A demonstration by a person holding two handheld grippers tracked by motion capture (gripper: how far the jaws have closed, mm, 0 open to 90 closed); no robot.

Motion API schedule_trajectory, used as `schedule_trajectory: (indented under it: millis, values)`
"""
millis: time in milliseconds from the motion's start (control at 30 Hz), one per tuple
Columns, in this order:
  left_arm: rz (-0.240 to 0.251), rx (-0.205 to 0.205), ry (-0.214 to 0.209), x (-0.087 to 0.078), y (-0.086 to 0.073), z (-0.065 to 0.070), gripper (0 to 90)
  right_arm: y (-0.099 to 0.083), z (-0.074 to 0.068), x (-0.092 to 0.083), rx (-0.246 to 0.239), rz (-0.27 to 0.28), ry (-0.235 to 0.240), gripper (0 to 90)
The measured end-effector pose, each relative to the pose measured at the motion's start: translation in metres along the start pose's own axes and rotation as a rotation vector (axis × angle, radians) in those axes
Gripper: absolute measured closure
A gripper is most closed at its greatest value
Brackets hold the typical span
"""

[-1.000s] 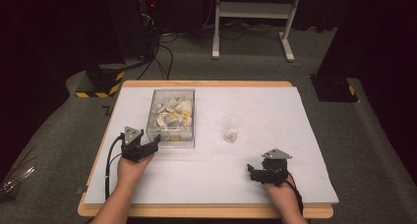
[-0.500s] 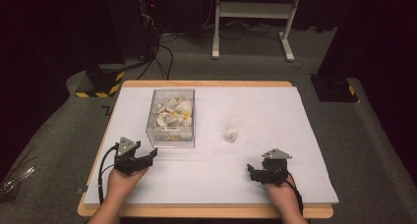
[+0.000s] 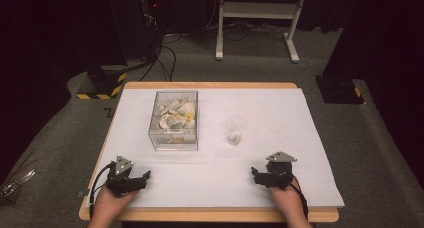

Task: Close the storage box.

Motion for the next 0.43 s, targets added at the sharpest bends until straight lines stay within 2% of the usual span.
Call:
schedule_trajectory:
  millis: [100, 433]
  values:
    - [0.006, 0.006, 0.009, 0.0006, 0.0002, 0.0014, 16.4, 0.0, -0.0001, 0.0, 0.0, 0.0, -0.001, 12.9]
    - [0.004, -0.003, -0.004, 0.0006, -0.0003, 0.0003, 16.5, -0.0001, -0.0001, 0.0, 0.0, 0.001, -0.001, 12.8]
Point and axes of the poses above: each handheld gripper's, and its own axes: x roughly forward along the jaws, y roughly out of its top, z roughly to its right, the point moved 4 cm from there along x, roughly forward along the jaws, and after that the axes turned 12 degrees about x, right-handed, at the moved point
